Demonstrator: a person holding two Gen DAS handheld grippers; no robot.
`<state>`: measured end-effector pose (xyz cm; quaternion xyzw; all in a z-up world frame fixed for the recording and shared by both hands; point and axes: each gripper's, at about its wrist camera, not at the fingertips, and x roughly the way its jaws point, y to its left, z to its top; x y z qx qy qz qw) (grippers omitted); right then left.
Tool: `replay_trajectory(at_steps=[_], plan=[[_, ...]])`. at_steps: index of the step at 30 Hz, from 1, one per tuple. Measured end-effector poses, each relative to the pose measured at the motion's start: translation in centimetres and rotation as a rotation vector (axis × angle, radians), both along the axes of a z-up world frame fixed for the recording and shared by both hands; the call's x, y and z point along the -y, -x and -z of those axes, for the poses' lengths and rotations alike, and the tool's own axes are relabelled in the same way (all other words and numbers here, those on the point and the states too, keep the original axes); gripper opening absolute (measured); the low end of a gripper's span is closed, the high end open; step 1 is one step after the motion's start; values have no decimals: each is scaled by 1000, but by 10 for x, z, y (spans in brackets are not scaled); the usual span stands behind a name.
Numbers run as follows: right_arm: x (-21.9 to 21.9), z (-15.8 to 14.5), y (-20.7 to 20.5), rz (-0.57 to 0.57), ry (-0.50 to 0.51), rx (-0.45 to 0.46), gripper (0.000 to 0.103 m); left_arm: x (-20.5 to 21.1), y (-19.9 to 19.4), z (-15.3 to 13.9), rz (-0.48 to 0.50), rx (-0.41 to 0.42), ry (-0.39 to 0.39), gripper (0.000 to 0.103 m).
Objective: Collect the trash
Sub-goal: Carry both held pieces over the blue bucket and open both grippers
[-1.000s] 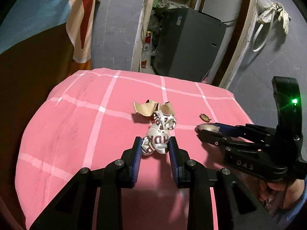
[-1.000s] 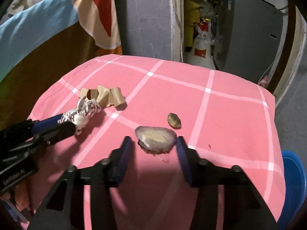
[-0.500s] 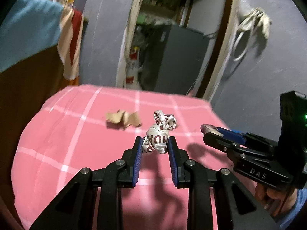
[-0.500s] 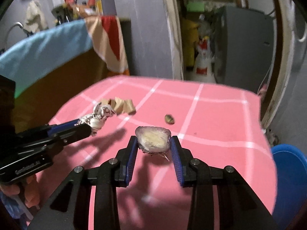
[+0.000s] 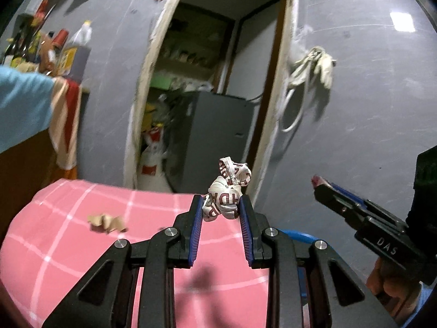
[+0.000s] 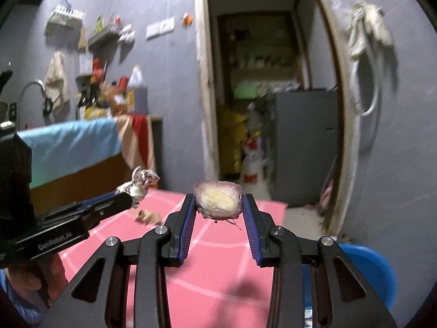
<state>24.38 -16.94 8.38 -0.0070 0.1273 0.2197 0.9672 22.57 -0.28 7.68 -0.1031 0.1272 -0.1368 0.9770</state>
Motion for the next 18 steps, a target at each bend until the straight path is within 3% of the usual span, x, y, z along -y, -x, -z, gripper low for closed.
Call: replay_trajectory(at_steps=[9, 18], plan=[[64, -18, 29, 141, -20, 98, 33, 70, 7, -15, 93, 78, 5, 23], [114, -9, 37, 236, -37, 101, 33, 126, -6, -12, 170, 55, -15, 23]])
